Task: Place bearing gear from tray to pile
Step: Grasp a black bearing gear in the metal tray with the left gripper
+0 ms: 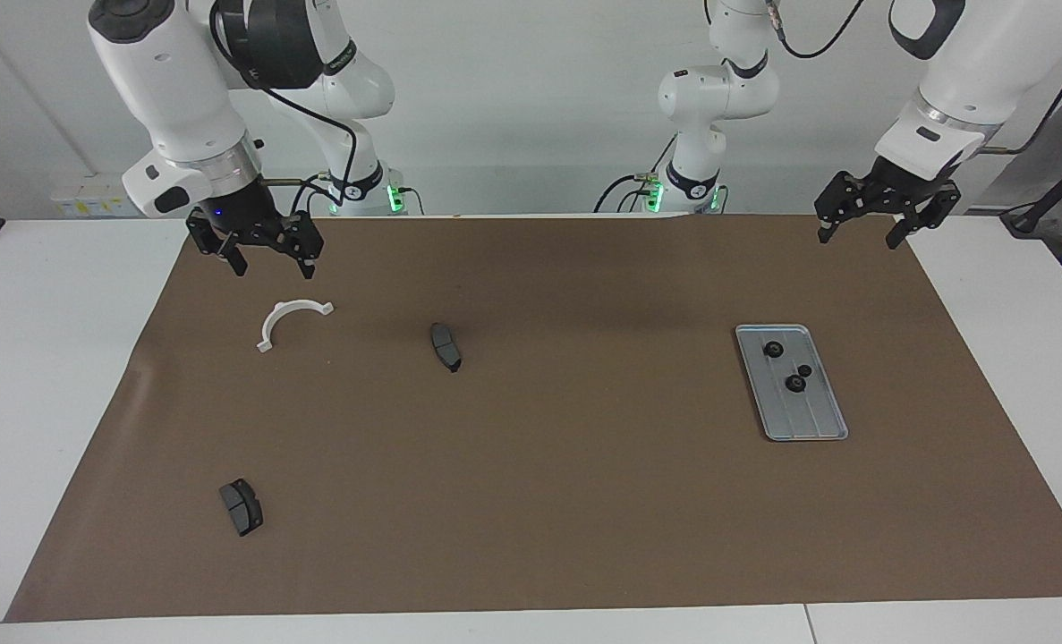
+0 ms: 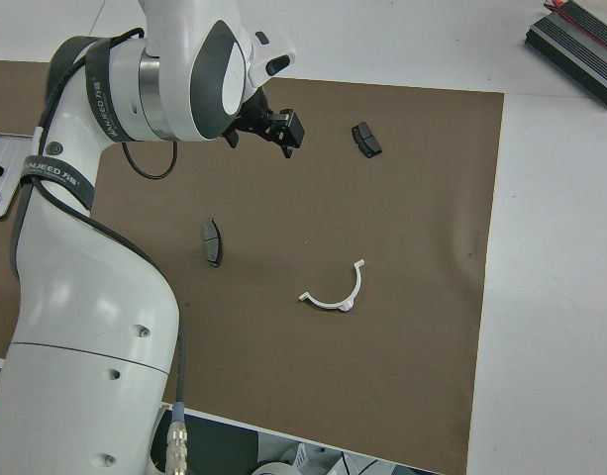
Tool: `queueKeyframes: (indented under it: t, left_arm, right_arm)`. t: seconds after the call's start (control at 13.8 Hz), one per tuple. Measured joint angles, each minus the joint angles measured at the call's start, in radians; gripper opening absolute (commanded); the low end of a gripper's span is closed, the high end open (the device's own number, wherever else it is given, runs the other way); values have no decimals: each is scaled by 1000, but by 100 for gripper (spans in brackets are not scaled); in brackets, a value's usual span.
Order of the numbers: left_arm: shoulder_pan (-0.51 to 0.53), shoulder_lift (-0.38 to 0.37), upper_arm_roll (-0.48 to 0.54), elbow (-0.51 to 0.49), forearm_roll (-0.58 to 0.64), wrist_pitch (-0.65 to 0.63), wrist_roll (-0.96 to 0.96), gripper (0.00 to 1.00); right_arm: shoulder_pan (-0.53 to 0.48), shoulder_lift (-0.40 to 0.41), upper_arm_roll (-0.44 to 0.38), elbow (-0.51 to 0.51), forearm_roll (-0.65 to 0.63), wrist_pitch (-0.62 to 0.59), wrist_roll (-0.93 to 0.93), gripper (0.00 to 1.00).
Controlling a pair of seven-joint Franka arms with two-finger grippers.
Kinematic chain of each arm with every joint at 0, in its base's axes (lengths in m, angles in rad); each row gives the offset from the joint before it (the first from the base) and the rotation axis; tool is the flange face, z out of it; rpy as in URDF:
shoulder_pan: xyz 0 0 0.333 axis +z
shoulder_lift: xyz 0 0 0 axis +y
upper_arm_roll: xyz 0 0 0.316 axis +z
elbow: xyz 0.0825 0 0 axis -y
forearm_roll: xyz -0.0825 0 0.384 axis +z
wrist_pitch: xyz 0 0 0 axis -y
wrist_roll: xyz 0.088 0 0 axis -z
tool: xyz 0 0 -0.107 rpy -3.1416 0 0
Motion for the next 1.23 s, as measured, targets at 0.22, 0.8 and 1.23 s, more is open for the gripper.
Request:
queueKeyframes:
  t: [0.22,0.8,1.23]
  left_arm:
    - [1,-1,5,1,0,0,-9,100]
    - [19,72,19,-277,1,323,-84,77]
    - [21,164,20,-344,1,494,-87,65]
  right_arm:
    - [0,0,0,0,0,0,0,100]
    - [0,0,0,0,0,7,0,100]
    - [1,0,1,0,0,16,0,100]
